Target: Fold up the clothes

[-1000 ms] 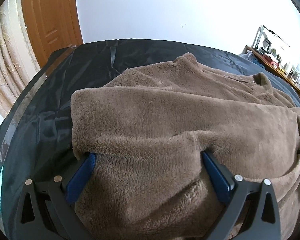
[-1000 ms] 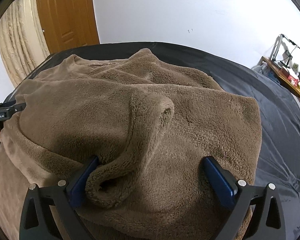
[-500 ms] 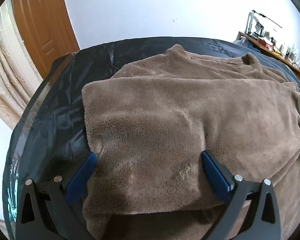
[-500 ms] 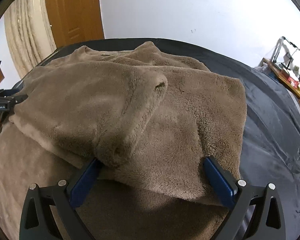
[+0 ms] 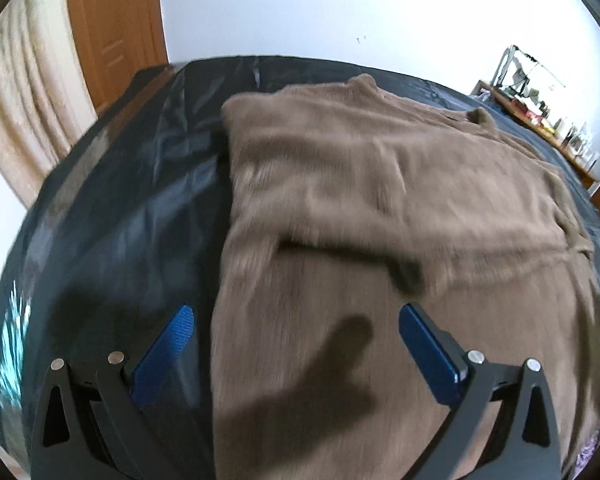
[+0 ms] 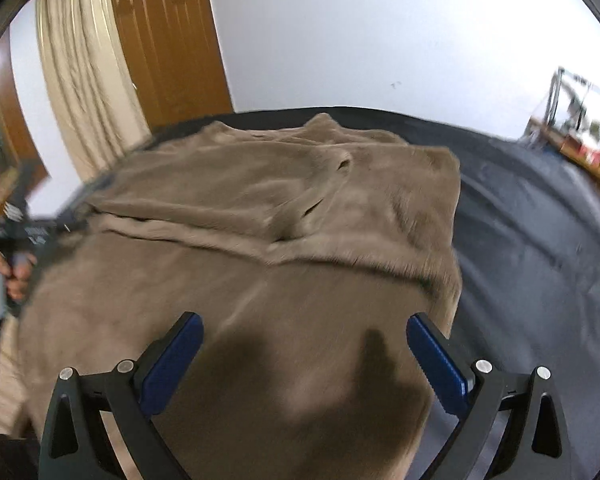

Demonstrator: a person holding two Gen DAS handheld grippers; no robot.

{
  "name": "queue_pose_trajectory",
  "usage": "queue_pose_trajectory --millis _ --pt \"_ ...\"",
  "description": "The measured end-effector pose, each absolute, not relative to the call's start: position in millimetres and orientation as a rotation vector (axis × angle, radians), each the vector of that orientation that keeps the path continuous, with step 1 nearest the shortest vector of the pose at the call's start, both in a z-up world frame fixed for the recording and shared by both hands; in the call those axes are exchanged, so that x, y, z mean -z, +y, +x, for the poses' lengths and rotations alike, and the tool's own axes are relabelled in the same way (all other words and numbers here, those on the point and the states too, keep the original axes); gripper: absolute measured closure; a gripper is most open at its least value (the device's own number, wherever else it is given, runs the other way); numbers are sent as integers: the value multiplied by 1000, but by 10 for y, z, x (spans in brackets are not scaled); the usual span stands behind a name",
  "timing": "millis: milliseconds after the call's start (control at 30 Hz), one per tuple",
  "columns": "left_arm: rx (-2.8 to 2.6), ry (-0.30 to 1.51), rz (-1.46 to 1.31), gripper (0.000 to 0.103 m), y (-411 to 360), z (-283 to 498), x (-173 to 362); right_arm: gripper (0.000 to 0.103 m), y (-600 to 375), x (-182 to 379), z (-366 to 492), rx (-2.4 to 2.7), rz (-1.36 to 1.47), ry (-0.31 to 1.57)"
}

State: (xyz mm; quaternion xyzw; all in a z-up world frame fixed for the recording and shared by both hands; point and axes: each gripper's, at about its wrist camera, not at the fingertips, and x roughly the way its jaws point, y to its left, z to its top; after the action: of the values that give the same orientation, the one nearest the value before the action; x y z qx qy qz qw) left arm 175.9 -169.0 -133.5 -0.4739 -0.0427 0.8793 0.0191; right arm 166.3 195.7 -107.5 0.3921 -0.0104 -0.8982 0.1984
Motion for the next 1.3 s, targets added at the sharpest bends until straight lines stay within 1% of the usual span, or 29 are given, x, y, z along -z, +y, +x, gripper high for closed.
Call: queue_pose_trajectory --millis 67,167,400,567,733,1133,1300 --pt "-2723 -152 -1457 0 -1732 1950 1327 0 2009 1085 1809 2478 1082 -99" --pt "-2719 -173 -1421 0 -1778 2271 1288 0 2043 1093 2019 2458 1064 -150" --pt "-2689 -200 -1311 0 -1861 2983 1164 0 2140 1140 2462 2469 1048 -160" --pt "-2608 -295 -1281 0 -1968 3336 1174 0 2221 1140 2713 2479 1025 -177" --pt "-2573 -366 -1285 0 -2078 3658 1293 0 2230 1197 2838 2470 1026 -185" --pt "-2449 -525 -1233 0 -2221 3990 1701 0 2104 1202 2980 2466 1012 -141" --pt "-2344 -667 -1191 0 -2305 3919 1849 0 2063 1212 2990 2460 1012 -137"
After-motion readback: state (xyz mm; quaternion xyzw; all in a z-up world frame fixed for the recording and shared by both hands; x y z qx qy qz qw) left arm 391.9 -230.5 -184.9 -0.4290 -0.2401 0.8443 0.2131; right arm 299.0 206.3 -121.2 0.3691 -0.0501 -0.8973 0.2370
